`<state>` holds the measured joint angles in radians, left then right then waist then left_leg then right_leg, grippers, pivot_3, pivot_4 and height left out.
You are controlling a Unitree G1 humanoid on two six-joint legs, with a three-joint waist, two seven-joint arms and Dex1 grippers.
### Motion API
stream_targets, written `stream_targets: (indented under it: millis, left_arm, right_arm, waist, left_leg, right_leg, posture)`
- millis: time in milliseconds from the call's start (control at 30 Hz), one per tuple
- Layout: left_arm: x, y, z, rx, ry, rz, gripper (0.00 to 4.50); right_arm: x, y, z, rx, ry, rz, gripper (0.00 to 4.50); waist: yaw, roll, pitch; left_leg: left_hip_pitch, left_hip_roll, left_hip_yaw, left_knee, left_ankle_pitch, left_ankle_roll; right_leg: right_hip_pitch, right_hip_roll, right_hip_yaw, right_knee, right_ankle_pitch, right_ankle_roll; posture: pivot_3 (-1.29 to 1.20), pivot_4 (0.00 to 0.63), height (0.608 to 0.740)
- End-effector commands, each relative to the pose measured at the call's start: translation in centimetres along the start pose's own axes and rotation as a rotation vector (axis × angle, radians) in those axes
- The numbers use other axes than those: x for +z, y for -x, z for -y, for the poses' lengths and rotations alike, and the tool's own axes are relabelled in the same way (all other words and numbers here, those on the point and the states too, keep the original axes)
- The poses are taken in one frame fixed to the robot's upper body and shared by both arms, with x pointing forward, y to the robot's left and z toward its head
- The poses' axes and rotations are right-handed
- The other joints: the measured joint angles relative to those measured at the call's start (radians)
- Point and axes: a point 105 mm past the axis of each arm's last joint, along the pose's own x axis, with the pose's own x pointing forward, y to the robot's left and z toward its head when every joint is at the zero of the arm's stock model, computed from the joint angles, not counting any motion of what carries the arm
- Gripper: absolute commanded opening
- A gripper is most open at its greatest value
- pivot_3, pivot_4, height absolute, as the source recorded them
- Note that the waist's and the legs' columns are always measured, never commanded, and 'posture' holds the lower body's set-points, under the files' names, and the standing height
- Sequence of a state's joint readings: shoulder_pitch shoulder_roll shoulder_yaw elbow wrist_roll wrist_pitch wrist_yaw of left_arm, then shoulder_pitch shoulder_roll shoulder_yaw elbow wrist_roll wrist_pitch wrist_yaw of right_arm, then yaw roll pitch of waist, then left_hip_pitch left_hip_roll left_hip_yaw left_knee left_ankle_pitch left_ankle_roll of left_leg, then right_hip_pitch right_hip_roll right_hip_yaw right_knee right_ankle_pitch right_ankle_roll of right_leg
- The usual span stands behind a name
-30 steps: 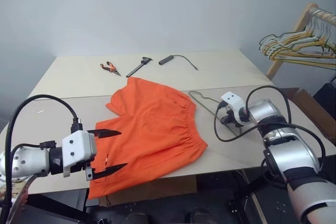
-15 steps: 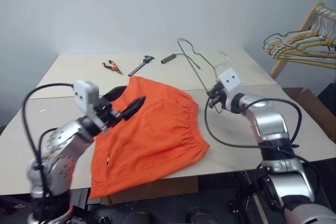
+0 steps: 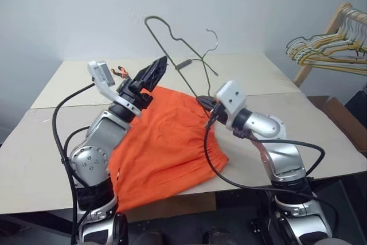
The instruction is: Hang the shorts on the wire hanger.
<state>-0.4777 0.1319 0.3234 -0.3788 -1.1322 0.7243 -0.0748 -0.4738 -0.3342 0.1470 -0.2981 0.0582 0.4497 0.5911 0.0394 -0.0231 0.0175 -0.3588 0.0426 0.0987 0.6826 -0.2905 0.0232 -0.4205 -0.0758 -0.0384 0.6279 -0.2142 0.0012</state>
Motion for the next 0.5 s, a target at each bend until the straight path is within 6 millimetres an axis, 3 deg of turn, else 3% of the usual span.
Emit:
stream_targets:
  millis: [33,133,233,500]
  left_arm:
    - [0.5,-1.0,1.2,-0.049,-0.021,0.023,4.5]
    - [0.0,-1.5,1.6,-0.071,-0.027,0.011,4.5]
    - [-0.3,-1.8,1.5,-0.065,-0.022,0.009,3.92]
    - [-0.7,-2.2,1.0,-0.038,-0.03,0.007,1.2]
  right_arm:
    - [1.6,0.6,-0.2,-0.004,0.068,0.073,0.01]
    - [1.5,0.9,-0.9,0.037,0.1,0.079,0.01]
    - [1.3,0.9,-0.9,0.024,0.105,0.069,0.0]
    - [1.1,0.6,-0.6,-0.017,0.136,0.061,0.0]
  waist:
    - [0.0,0.0,0.0]
    - [0.001,-0.001,0.0]
    - [0.0,-0.001,0.0]
    - [-0.003,-0.001,0.0]
  left_leg:
    - [0.0,0.0,0.0,0.0,0.0,0.0]
    - [-0.001,-0.001,-0.001,0.0,0.0,0.0]
    - [-0.001,-0.002,-0.001,0.0,0.0,0.0]
    - [-0.001,-0.002,-0.002,0.0,0.0,0.0]
  right_leg:
    - [0.0,0.0,0.0,0.0,0.0,0.0]
    - [0.001,0.0,0.0,-0.001,0.0,0.0]
    - [0.001,0.0,0.0,-0.001,0.0,0.0]
    - [0.001,0.0,0.0,-0.001,0.0,0.0]
  posture:
    - [0.08,0.0,0.74]
    - [0.08,0.0,0.74]
    - [0.07,0.0,0.74]
    - [0.07,0.0,0.74]
